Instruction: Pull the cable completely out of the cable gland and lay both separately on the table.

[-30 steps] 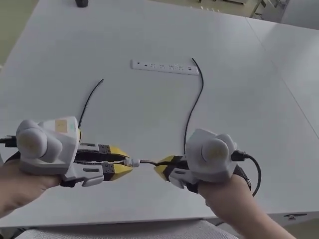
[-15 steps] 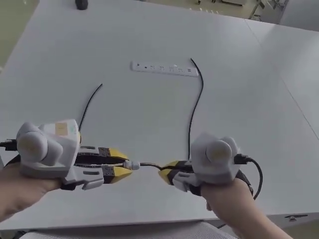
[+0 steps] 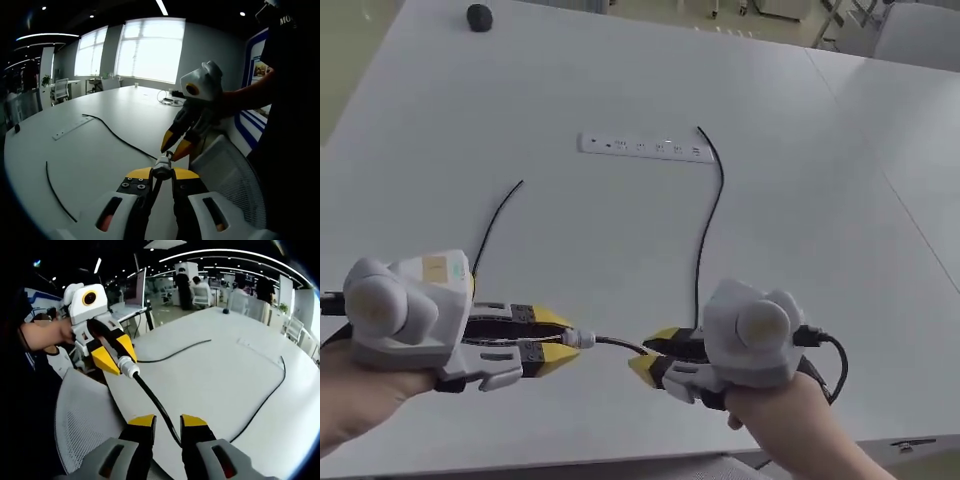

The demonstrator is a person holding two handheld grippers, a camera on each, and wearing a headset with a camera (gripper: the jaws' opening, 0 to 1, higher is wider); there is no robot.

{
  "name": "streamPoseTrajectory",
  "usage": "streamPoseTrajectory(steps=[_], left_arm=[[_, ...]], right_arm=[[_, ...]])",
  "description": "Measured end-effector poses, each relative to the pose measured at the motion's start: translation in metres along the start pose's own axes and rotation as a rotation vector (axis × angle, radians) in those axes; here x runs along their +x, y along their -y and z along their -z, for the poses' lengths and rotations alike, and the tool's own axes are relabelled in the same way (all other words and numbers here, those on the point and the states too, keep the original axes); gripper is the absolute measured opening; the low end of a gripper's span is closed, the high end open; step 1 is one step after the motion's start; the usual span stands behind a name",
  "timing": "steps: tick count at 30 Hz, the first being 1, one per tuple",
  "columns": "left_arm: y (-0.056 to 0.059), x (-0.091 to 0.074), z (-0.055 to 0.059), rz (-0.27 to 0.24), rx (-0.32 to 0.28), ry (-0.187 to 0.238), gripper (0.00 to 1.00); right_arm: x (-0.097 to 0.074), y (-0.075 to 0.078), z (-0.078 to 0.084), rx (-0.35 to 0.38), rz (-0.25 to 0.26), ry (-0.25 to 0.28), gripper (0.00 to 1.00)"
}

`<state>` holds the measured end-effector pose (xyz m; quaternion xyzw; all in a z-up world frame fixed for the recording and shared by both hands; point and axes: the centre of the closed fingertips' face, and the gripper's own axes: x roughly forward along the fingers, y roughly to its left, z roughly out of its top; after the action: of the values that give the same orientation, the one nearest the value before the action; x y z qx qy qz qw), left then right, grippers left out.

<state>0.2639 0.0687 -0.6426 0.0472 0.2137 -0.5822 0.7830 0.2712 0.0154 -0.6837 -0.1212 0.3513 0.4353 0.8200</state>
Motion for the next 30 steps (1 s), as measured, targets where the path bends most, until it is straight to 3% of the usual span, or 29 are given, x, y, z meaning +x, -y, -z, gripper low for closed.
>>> streamPoseTrajectory(steps=[4,8,15,24,30], left_arm=[[0.000,0.000,-0.001,0.000,-0.003,0.002,0.15],[0.001,0.001,0.000,0.003,-0.002,-0.003,0.15],[0.003,0.002,-0.001,0.008,-0.002,-0.006,0.15],[0.003,0.002,0.000,0.005,-0.012,-0.004,0.15],[0.004,0.003,0.001,0.009,-0.016,-0.003,0.15]], right_arm=[[-0.004,-0.011,-0.020,-0.124,0.022,0.024,0.20],[-0.004,-0.016,-0.029,-0.223,0.052,-0.006,0.19],[0.003,-0.030,-0.037,-0.347,0.036,-0.041,0.14],[0.008,-0.032,-0.037,-0.394,0.036,-0.050,0.02],[0.009,-0.030,-0.035,-0.346,0.041,-0.049,0.01]])
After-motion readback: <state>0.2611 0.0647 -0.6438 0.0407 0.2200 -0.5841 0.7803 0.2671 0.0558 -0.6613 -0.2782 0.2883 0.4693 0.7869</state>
